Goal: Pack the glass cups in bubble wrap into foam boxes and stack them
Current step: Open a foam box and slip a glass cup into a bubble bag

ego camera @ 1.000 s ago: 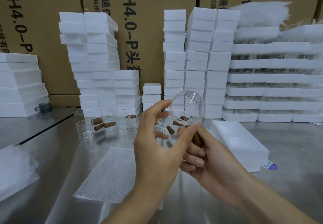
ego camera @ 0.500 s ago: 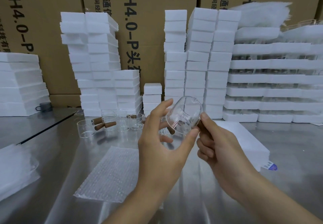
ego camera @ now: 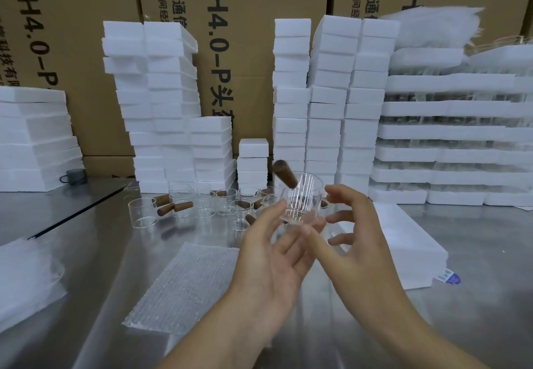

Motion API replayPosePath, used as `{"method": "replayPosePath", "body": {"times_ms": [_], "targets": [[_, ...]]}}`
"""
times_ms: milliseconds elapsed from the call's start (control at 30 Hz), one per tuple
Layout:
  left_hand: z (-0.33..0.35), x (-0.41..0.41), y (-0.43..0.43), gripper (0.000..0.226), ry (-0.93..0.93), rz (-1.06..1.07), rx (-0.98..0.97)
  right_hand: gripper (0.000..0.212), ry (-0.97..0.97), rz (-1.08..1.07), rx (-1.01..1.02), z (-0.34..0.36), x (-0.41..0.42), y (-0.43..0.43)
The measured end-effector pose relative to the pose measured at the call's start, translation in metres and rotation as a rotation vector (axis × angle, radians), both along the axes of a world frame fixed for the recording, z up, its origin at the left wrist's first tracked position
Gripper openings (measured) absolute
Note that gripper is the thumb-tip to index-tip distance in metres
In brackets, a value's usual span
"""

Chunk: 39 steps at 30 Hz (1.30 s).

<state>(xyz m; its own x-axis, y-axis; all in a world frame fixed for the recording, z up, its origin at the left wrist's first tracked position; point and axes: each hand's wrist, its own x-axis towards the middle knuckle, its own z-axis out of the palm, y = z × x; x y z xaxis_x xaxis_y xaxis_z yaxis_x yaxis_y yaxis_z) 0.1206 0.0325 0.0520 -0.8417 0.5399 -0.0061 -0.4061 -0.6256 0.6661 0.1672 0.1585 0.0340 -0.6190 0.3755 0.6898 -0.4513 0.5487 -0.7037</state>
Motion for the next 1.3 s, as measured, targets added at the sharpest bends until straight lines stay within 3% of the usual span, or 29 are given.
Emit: {"method": "replayPosePath", "body": {"times_ms": [133, 333, 633, 867, 1000, 1167, 1300], "targets": [[-0.005, 0.002, -0.001, 0.052, -0.086, -0.113, 0.06, 0.061, 0.001, -0.021, 0.084, -0.002, -0.002, 0.004], [-0.009, -0.001, 0.0, 0.063, -0.062, -0.141, 0.033, 0.061, 0.016, -0.014, 0.08, -0.002, -0.004, 0.005], [-0.015, -0.007, 0.009, 0.026, 0.115, 0.082, -0.078, 0.067, 0.071, -0.082, 0.166, -0.002, -0.002, 0.008], [-0.013, -0.006, 0.006, 0.062, 0.072, -0.033, -0.087, 0.074, -0.099, 0.187, -0.232, -0.006, -0.008, 0.001], [-0.017, -0.007, 0.008, 0.065, 0.051, -0.071, -0.121, 0.06, -0.033, 0.071, -0.152, -0.008, -0.008, 0.002], [-0.019, -0.007, 0.011, 0.052, 0.113, 0.02, -0.186, 0.063, -0.015, -0.033, 0.055, -0.005, -0.004, 0.008], [-0.017, -0.008, 0.01, 0.061, 0.085, 0.038, -0.175, 0.07, -0.041, -0.026, 0.097, -0.004, -0.004, 0.011]]}}
